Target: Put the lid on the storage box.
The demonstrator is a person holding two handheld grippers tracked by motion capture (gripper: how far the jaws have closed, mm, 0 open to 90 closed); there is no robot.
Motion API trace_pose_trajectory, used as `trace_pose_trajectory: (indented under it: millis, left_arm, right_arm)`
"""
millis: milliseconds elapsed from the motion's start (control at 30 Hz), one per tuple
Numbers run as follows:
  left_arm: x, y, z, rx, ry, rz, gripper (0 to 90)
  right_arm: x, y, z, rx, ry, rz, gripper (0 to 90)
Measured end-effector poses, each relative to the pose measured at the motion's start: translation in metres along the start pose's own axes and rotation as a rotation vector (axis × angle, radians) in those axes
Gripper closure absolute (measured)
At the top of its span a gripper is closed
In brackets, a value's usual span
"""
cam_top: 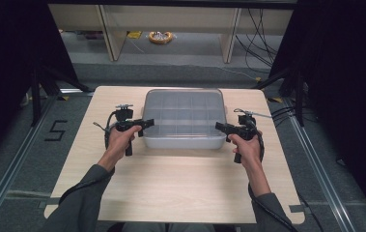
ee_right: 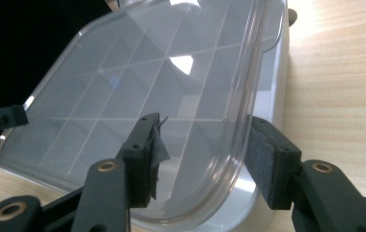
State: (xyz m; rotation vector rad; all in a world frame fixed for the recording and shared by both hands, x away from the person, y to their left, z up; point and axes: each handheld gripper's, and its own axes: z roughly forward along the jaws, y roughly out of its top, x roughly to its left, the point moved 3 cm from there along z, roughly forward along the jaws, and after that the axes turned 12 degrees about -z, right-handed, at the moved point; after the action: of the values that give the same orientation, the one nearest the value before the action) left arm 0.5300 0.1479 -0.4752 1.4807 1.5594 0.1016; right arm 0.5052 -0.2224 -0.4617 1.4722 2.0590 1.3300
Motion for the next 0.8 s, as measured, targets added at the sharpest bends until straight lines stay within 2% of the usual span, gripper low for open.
trace_pose_trajectory:
  millis: [33, 200, 233, 267, 367, 400, 433, 467, 533, 567, 633, 667, 700, 733, 767, 800]
  left_arm:
    - [0.000, 0.000, 0.000, -0.006, -0.006, -0.008, 39.8]
    - [0.001, 0.000, 0.000, -0.005, -0.011, -0.011, 39.8]
    - [0.000, 0.000, 0.000, -0.005, -0.011, -0.010, 39.9]
    - [0.000, 0.000, 0.000, -0.004, -0.012, -0.008, 39.9]
    - [0.000, -0.001, 0.000, -0.004, -0.007, -0.005, 39.0]
    - [0.000, -0.002, 0.000, 0.000, 0.000, 0.003, 41.3]
    - [0.002, -0.003, 0.001, 0.003, -0.008, -0.012, 41.1]
    - [0.003, -0.003, 0.001, 0.003, -0.022, -0.032, 41.0]
    - [0.003, -0.003, 0.001, 0.003, -0.029, -0.031, 41.0]
    - [0.003, -0.004, 0.001, 0.003, -0.027, -0.029, 40.9]
    - [0.002, -0.004, 0.001, 0.003, -0.022, -0.028, 40.9]
    - [0.002, -0.004, 0.001, 0.005, -0.024, -0.030, 40.9]
    - [0.003, -0.004, 0.001, 0.006, -0.025, -0.032, 40.9]
    - [0.003, -0.004, 0.001, 0.007, -0.027, -0.033, 41.0]
    - [0.003, -0.004, 0.001, 0.006, -0.029, -0.034, 41.1]
    - [0.003, -0.004, 0.001, 0.007, -0.030, -0.034, 41.1]
  right_arm:
    - [0.002, 0.002, -0.002, 0.030, 0.010, 0.020, 49.7]
    - [0.001, 0.004, -0.002, 0.049, 0.005, 0.015, 49.8]
    - [0.003, 0.004, -0.003, 0.063, 0.013, 0.044, 49.9]
    - [0.003, 0.004, -0.003, 0.063, 0.013, 0.044, 49.9]
    - [0.004, 0.005, -0.006, 0.073, 0.025, 0.092, 49.9]
    - [0.002, 0.005, -0.006, 0.067, 0.016, 0.086, 49.5]
    - [0.002, 0.006, -0.008, 0.079, 0.034, 0.137, 49.8]
    - [-0.002, 0.004, -0.008, 0.072, 0.044, 0.129, 51.6]
    - [-0.004, 0.004, -0.008, 0.075, 0.032, 0.115, 53.1]
    - [-0.004, 0.003, -0.009, 0.067, 0.044, 0.143, 52.7]
    - [-0.004, 0.003, -0.009, 0.072, 0.051, 0.145, 51.4]
    - [-0.005, 0.003, -0.008, 0.059, 0.060, 0.182, 50.0]
    - [-0.005, 0.003, -0.008, 0.059, 0.060, 0.182, 50.0]
    - [-0.002, 0.004, -0.011, 0.069, 0.092, 0.240, 50.1]
    - [-0.005, 0.004, -0.010, 0.062, 0.083, 0.222, 50.0]
    - [-0.008, 0.003, -0.010, 0.047, 0.093, 0.204, 50.0]
